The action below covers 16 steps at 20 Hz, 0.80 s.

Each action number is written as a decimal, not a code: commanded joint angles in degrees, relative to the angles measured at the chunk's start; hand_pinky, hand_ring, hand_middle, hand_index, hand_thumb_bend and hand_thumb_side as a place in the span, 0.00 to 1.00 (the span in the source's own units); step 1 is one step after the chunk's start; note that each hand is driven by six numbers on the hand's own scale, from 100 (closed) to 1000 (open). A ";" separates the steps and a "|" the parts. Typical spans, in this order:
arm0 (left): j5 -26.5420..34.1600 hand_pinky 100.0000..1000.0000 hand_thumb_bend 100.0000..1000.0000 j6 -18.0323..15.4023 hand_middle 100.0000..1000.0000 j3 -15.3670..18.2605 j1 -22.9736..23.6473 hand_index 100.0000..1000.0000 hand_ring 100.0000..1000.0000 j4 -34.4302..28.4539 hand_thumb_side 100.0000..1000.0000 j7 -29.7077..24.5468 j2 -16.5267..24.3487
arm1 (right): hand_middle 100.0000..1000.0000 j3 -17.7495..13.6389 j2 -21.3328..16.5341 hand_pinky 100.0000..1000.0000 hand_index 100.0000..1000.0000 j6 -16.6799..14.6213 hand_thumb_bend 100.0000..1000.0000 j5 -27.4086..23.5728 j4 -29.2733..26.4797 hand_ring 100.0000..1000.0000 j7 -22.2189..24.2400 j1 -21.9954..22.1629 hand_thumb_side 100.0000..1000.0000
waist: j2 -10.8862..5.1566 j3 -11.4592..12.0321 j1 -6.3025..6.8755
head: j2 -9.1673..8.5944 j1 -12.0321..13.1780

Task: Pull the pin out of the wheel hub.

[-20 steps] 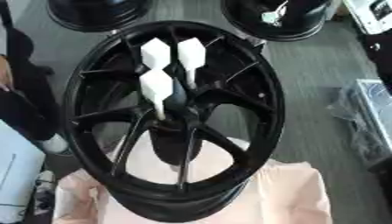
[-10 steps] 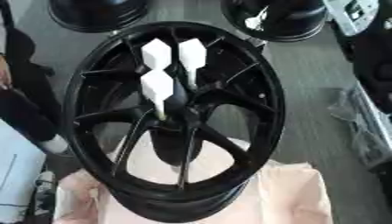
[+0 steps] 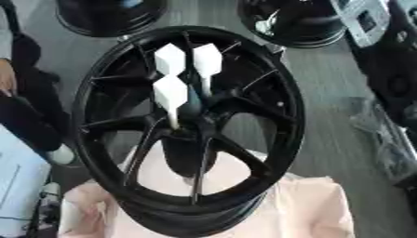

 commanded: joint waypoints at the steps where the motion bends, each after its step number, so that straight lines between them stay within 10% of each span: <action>1: 0.31 0.51 0.11 -0.03 0.61 0.57 -0.24 0.65 0.73 -0.66 0.77 0.16 1.46 | 0.73 -0.39 -0.51 0.79 0.83 0.73 0.00 0.45 -0.93 0.78 -0.33 -0.81 0.41 | -1.40 0.16 0.16 | 0.32 -0.25; 7: 0.35 0.51 0.12 0.06 0.61 0.62 -0.08 0.65 0.73 -0.41 0.78 0.18 1.17 | 0.73 -0.08 -0.27 0.79 0.84 2.58 0.03 -2.59 -2.22 0.78 -1.83 0.05 0.41 | -1.30 0.68 0.13 | 0.32 -0.89; 12: 0.39 0.50 0.12 0.17 0.61 0.68 -0.05 0.65 0.73 -0.16 0.78 0.19 1.04 | 0.75 1.34 -0.30 0.83 0.88 0.95 0.01 -6.83 -4.87 0.81 1.37 0.22 0.23 | -1.20 1.09 0.13 | 0.32 -1.35; 16: 0.50 0.50 0.12 0.17 0.60 0.82 -0.03 0.65 0.73 0.12 0.78 0.31 0.94 | 0.76 1.65 -0.36 0.84 0.90 -1.58 0.00 -7.11 -6.66 0.82 4.84 0.04 0.40 | -1.18 1.53 0.04 | 0.32 -1.80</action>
